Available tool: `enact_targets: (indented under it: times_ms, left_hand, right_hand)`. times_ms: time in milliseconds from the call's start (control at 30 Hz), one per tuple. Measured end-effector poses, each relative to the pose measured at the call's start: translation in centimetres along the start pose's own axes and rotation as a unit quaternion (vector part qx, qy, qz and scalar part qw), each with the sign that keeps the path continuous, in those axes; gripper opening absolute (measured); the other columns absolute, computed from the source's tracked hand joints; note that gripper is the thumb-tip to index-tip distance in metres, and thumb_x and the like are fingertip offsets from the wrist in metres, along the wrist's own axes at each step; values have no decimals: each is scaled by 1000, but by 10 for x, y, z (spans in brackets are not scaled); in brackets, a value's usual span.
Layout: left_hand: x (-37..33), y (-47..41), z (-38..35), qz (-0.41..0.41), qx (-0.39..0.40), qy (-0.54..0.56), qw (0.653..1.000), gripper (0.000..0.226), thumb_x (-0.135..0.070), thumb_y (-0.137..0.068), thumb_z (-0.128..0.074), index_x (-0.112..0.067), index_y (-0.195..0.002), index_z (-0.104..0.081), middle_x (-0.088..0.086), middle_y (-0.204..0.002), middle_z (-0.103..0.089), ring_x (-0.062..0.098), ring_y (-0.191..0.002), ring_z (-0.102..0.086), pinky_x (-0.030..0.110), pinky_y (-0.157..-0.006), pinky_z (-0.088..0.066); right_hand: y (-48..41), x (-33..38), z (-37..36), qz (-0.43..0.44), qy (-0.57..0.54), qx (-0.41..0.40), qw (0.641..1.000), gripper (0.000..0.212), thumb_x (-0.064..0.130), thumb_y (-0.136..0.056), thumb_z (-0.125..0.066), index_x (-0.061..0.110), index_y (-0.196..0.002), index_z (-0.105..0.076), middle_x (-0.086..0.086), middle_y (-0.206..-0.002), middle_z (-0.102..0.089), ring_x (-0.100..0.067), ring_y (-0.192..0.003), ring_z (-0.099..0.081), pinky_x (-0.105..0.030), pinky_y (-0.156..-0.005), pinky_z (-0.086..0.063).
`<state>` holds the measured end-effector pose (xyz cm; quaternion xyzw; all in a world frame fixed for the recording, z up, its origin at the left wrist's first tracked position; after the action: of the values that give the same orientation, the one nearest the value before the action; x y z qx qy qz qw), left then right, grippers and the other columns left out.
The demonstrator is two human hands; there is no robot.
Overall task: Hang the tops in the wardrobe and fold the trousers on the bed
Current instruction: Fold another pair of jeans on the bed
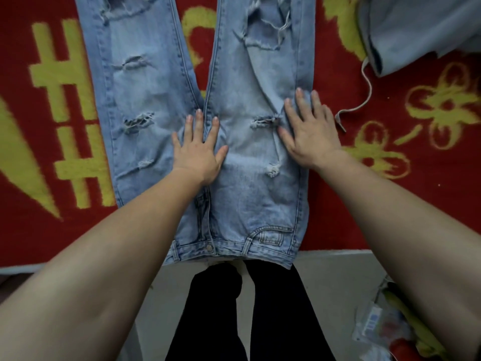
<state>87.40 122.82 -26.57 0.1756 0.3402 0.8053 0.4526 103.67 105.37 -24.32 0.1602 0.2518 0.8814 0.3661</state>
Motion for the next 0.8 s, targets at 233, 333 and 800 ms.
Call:
enact_targets:
  times_ms: [233,333,800]
  left_hand:
    - [-2,-4,-8,25,73,0,997,87,-80,-86,-5,-30,-144,36,7,-149,47,28,-140,40,63,-115,13]
    - [-3,-4,-13,27,-2,4,1000,90,-83,-83,-2,-28,-144,36,9,-153,42,29,-141,37,64,-114,12]
    - [-37,39,14,-12,-243,64,968,75,-52,-95,-41,-12,-155,-20,21,-162,-8,33,-150,-3,60,-116,-5]
  right_hand:
    - [-5,-7,-17,12,17,73,997,77,62,-101,-17,22,-156,20,-7,-160,33,-35,-148,29,-50,-122,7]
    - [-8,-7,-24,4,14,56,998,79,64,-100,-17,24,-154,23,-7,-159,36,-34,-147,30,-50,-121,11]
    - [25,-30,7,-50,-215,-203,954,74,44,-99,-49,5,-156,-22,-20,-158,-26,-31,-146,-27,-36,-120,-20]
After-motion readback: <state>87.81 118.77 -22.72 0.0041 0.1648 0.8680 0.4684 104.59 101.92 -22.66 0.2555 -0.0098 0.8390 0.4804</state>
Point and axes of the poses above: each hand's wrist, its own y-axis away from the middle knuckle, its own z-axis out of the back of the hand, x = y × z, the point moved 9 cm from there along -y, towards the middle knuckle
